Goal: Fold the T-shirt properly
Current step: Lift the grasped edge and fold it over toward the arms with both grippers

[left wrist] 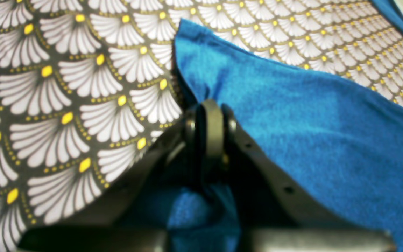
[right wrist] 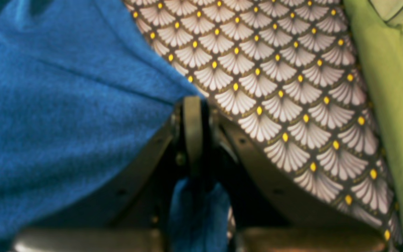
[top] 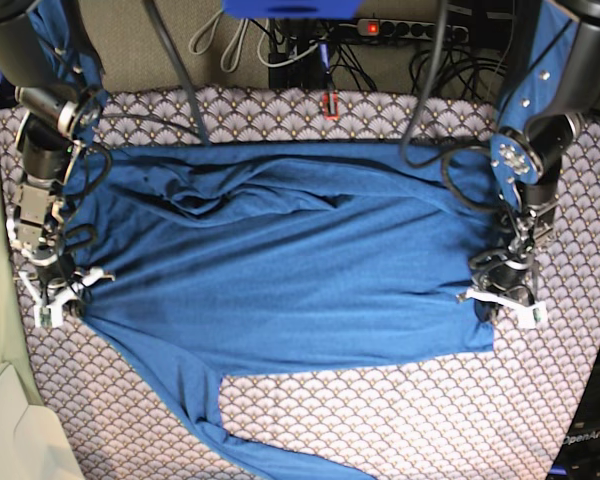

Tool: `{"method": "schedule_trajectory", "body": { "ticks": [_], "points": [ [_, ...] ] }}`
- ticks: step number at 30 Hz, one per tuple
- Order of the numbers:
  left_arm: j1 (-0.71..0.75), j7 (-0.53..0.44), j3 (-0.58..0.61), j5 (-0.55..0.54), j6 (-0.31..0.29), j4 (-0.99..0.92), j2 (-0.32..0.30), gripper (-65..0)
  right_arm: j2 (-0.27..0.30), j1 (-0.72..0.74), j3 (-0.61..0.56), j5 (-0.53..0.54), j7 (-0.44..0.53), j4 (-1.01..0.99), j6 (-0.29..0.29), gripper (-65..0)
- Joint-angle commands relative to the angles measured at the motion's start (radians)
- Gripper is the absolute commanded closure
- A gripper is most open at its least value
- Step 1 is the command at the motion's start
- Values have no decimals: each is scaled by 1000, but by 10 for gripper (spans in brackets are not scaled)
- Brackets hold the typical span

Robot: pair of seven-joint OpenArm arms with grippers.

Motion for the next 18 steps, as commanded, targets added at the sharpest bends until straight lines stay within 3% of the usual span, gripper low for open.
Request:
{"method": "schedule_trajectory", "body": {
  "ticks": [1, 5, 10, 13, 18],
  "points": [
    [-14, 31, 1, 15, -4, 3, -2, -4, 15, 31, 3, 15, 30, 18, -3, 0],
    [-16, 33, -1, -28, -101, 3, 0, -4, 13, 31, 5, 15, 31, 18, -3, 0],
    [-13, 100, 7, -160, -134, 20, -11, -4, 13, 18, 3, 78, 31, 18, -3, 0],
    [38, 168, 7, -174, -134, 169, -8, -4, 15, 8, -1, 111, 31, 18, -3, 0],
    [134, 363, 8, -174, -134, 539, 63, -4, 15, 5, 2, 111, 31, 18, -3, 0]
  ]
}}
